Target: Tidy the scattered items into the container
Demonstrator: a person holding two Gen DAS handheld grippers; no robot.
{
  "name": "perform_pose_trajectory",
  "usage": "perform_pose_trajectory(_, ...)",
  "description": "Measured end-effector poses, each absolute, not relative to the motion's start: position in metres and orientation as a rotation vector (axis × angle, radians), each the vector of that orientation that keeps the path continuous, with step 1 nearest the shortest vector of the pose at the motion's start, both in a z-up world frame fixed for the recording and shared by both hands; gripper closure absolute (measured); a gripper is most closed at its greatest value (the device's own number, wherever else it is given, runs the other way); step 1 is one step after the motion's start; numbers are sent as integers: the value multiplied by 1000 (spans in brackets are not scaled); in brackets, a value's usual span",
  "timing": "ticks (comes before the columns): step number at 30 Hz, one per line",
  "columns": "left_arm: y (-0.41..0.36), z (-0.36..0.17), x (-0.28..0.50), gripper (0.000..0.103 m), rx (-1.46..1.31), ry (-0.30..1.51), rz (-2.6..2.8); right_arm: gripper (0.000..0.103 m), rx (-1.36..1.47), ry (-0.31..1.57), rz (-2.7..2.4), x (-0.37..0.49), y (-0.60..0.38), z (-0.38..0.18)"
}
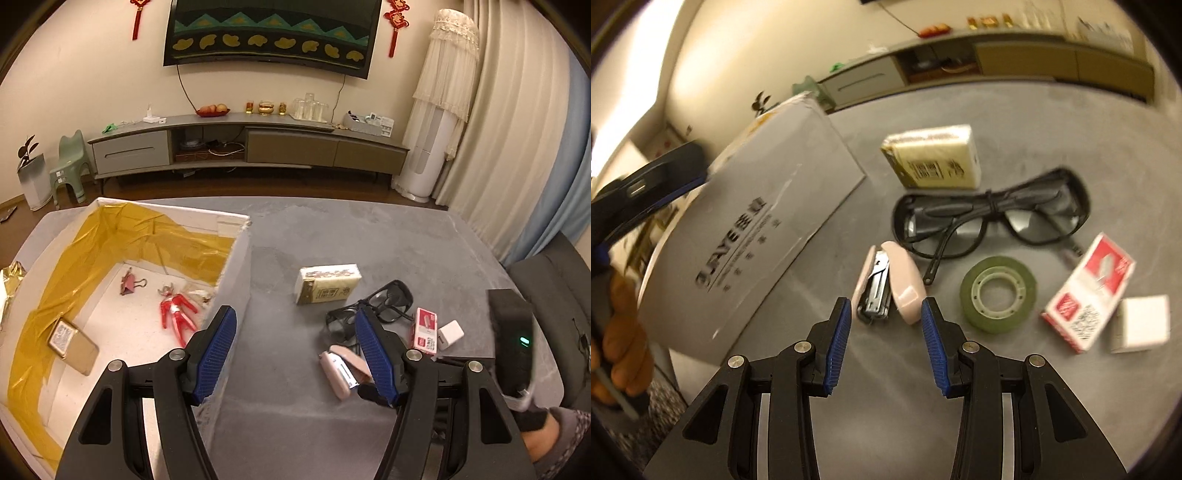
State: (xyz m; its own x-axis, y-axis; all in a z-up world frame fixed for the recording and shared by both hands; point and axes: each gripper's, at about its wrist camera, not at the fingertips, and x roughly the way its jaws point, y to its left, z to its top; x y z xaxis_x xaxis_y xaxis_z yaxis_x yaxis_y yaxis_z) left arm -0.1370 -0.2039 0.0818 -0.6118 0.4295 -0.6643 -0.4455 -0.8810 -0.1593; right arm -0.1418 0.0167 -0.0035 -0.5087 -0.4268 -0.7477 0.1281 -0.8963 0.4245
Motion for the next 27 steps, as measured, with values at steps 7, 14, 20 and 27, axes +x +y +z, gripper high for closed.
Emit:
perform_pose_trajectory(7,-217,90,-133,35,-969,14,2429,54,1314,-497,-2452,-155,9,-13)
perform_pose_trajectory(14,-223,94,-131,35,-964,13,2416,82,1302,-400,-2409,-154,-9,-9)
perform_pose_trajectory(20,-224,93,-131,35,-964,26,2420,83,1304,-145,-2467,-136,-26,2)
perform_pose_trajectory(27,-228,97,-129,35,-947,22,2426,98,1071,712,-2629,-93,-67,31)
